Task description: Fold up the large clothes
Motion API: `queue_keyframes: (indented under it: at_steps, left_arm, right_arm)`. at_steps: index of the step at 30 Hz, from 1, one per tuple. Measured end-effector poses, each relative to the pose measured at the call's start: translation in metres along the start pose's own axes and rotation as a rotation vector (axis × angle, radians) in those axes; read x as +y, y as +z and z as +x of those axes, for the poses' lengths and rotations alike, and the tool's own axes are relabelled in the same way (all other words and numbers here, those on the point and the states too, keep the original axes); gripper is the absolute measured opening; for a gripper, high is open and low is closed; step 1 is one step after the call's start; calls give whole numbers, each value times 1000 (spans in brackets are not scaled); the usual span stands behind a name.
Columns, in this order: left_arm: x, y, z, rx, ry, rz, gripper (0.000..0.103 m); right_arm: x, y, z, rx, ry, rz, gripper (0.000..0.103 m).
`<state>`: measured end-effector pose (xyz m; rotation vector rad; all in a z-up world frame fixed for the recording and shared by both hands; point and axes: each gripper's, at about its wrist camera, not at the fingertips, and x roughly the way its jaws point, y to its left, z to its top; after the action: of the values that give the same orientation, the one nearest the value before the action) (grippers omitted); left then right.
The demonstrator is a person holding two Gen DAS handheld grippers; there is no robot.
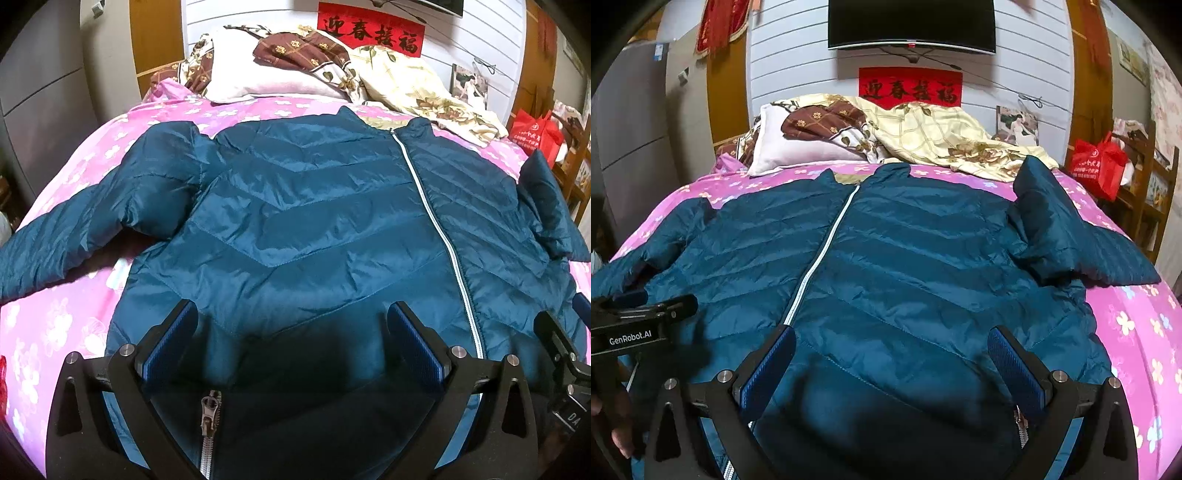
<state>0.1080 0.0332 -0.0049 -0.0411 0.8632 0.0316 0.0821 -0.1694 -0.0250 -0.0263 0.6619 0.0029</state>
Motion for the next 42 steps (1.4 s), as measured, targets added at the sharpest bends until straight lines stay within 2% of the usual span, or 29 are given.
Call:
queue_keyframes:
  at_steps: [9, 12, 15, 17, 20, 23, 26, 29, 32, 34, 36, 42]
  left_arm:
    - [3, -1, 7, 39, -18, -9, 103]
    - [14, 0, 2, 17, -58, -46, 103]
    - [37, 9, -11, -12, -30, -71, 103]
    - [65, 18, -23, -22, -11, -106, 103]
    - [119, 27, -35, -26, 60, -155, 103]
    - [190, 29, -35, -10, 145, -224, 103]
    - [268, 13, -27, 14, 214, -371, 103]
    - [336, -12, -11, 51, 273, -518, 102]
    - [370, -26, 2, 68, 280, -612, 102]
    - [376, -27, 4, 34, 309, -589, 102]
    - [379, -24, 8, 33, 323, -591, 102]
    - [402, -13, 13, -19, 328, -685, 102]
  right_arm:
    - [-2, -2, 2, 6, 0, 8, 103]
    - [-2, -2, -2, -12, 6, 13, 103]
    - [-5, -3, -11, -50, 6, 30, 103]
    - [-10, -4, -23, -70, 25, 58, 103]
    - [-15, -2, -42, -69, 73, 76, 103]
    - [-19, -1, -64, -86, 124, 58, 103]
    - [-27, -10, -79, -96, 140, 64, 103]
    - [-29, -17, -76, -57, 151, 90, 103]
    - [-27, -19, -67, -30, 162, 98, 103]
    - [-24, -19, -62, -10, 173, 95, 103]
    - [-21, -21, -59, 0, 171, 84, 103]
    - [-21, -21, -55, 5, 151, 85, 103]
